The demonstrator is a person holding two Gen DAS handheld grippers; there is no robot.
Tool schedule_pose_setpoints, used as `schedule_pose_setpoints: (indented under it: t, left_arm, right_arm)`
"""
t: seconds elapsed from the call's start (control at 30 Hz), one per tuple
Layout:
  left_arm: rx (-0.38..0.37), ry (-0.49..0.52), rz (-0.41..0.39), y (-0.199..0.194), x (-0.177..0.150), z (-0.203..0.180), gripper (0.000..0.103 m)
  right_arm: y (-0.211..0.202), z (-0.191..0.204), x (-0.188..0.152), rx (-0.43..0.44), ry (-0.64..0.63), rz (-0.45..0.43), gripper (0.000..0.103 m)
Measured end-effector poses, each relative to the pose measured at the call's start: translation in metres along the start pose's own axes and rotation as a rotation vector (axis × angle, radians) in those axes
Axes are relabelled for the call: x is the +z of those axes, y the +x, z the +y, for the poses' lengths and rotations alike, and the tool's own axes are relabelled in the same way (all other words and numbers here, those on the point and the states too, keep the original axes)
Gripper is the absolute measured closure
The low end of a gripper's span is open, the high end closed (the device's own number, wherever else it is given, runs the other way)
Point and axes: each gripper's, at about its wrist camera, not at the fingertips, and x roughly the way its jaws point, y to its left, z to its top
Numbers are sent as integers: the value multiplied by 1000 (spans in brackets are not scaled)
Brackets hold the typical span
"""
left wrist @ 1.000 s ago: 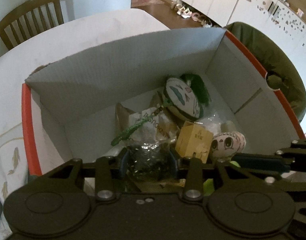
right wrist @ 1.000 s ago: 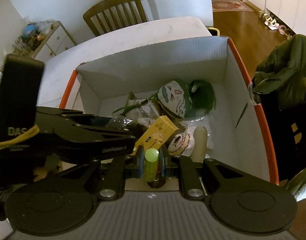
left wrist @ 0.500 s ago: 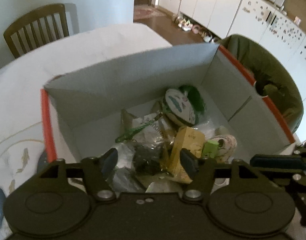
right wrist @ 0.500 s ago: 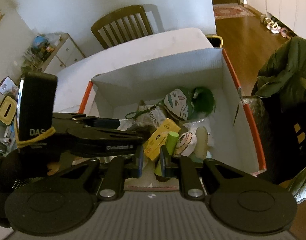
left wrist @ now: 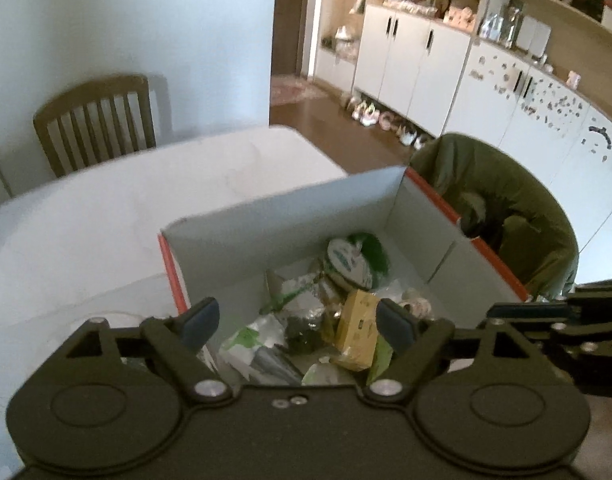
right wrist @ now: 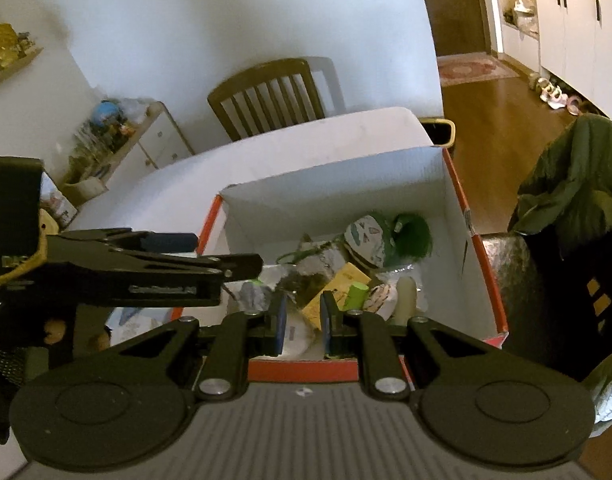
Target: Organize objects
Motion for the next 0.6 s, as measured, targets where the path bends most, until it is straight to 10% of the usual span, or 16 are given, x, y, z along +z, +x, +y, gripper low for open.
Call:
schedule_pose_setpoints:
  t: [0.6]
  left_arm:
    - [8,17,-159,-89,-29,-6,4]
  right_arm:
    - [-24,27,-24,-4,-114,-112,70]
